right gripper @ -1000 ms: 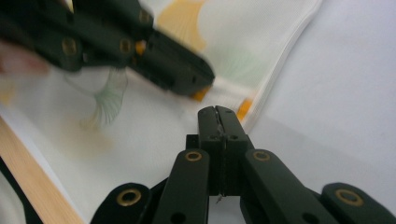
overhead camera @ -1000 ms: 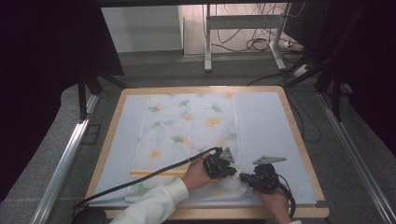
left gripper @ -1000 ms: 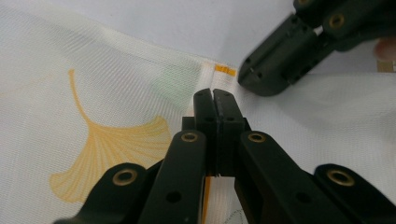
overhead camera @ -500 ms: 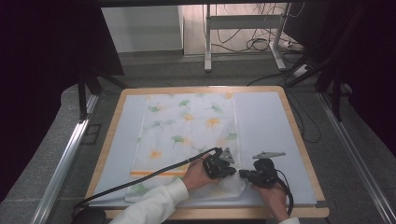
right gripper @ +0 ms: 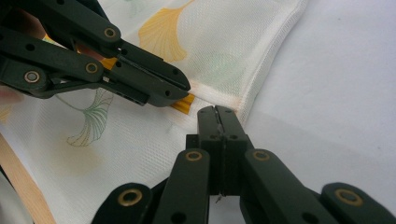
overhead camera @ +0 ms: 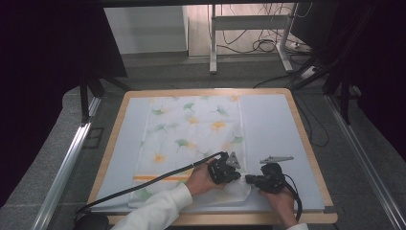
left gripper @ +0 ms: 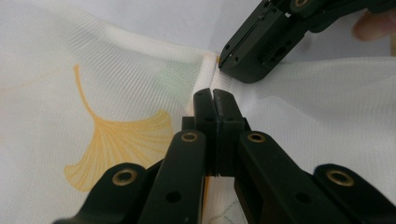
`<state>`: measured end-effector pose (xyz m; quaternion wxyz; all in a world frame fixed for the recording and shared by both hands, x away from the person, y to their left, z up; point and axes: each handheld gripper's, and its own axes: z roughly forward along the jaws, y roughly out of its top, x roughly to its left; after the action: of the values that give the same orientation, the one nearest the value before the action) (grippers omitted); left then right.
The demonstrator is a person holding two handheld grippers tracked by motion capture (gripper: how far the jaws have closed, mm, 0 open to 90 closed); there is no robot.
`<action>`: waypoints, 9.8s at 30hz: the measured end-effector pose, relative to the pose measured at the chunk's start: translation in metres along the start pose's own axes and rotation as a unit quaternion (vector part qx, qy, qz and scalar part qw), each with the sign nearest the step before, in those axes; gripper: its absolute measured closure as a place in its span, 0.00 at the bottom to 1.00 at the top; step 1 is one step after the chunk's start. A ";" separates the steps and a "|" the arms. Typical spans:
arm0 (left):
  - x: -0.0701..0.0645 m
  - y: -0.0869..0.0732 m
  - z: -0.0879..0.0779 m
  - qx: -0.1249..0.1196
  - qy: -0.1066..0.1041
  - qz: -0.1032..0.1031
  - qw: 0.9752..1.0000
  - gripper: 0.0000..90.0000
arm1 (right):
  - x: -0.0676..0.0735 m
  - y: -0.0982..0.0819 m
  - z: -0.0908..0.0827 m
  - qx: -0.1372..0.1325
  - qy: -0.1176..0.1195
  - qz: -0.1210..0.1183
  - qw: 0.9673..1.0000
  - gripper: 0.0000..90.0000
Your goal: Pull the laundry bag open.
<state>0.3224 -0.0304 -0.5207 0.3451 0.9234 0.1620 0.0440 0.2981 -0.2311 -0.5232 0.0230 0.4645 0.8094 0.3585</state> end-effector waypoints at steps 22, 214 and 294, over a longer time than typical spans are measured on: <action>0.007 -0.010 -0.010 0.006 -0.008 -0.013 1.000 1.00 | -0.001 -0.001 0.000 -0.002 0.005 -0.001 1.000 1.00; 0.045 -0.180 -0.151 0.016 0.054 -0.178 0.982 1.00 | -0.001 -0.002 0.000 -0.006 0.006 -0.007 1.000 1.00; 0.055 -0.247 -0.204 -0.004 0.103 -0.235 0.967 1.00 | 0.000 -0.002 0.000 -0.006 0.004 -0.007 1.000 1.00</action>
<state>0.2687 0.2900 -0.5291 0.3309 0.8487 0.4087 0.0567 0.2969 -0.2318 -0.5246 0.0246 0.4571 0.8107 0.3650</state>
